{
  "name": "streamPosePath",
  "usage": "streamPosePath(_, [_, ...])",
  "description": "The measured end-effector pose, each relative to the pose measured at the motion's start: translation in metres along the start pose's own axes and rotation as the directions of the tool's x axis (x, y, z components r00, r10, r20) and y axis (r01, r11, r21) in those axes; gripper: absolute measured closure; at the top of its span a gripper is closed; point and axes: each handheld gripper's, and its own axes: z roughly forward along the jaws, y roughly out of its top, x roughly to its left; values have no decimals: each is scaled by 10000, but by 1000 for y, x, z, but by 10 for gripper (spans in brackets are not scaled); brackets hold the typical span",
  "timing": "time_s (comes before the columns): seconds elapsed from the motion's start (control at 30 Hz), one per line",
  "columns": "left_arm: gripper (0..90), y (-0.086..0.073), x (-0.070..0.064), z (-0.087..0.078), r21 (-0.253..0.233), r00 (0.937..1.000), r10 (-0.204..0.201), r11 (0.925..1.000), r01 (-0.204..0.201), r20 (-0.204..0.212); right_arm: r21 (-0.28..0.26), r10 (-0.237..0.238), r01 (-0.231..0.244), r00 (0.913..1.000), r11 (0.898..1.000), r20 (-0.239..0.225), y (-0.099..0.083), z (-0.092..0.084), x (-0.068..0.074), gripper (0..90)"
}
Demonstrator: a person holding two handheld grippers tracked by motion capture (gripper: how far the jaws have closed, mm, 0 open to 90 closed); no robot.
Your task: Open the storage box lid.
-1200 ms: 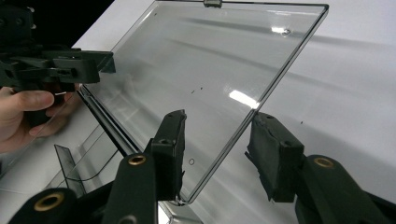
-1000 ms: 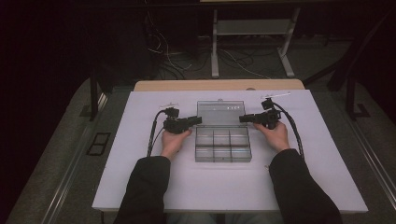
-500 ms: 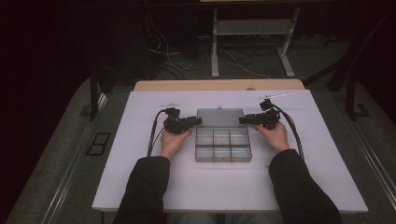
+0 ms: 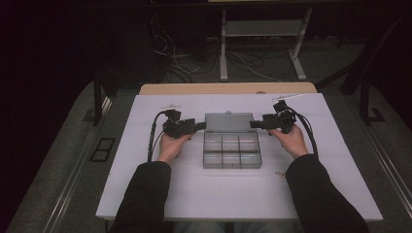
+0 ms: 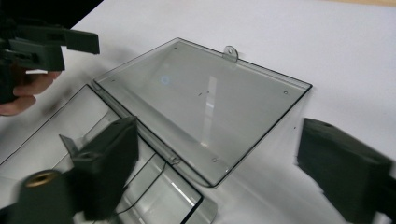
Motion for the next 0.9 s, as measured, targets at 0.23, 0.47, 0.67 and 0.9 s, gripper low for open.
streamPosePath(0.23, [137,2,-7,-13,-12,9994,213,9998,-212,290,-37,-459,458,9989,9989,-95,-1,-12,12,98])
streamPosePath(0.47, [0,-1,-17,-32,-125,9975,653,9978,-649,260,112,-756,761,9963,9970,-411,-8,-25,29,3])
streamPosePath(0.67, [0,-6,-27,-48,-183,9967,738,9971,-732,339,31,-1173,1176,9914,9931,-585,-12,-39,43,3])
streamPosePath(0.9, [0,-18,-39,-66,-301,9941,994,9947,-982,431,67,-1685,1694,9831,9855,-710,-19,-50,57,3])
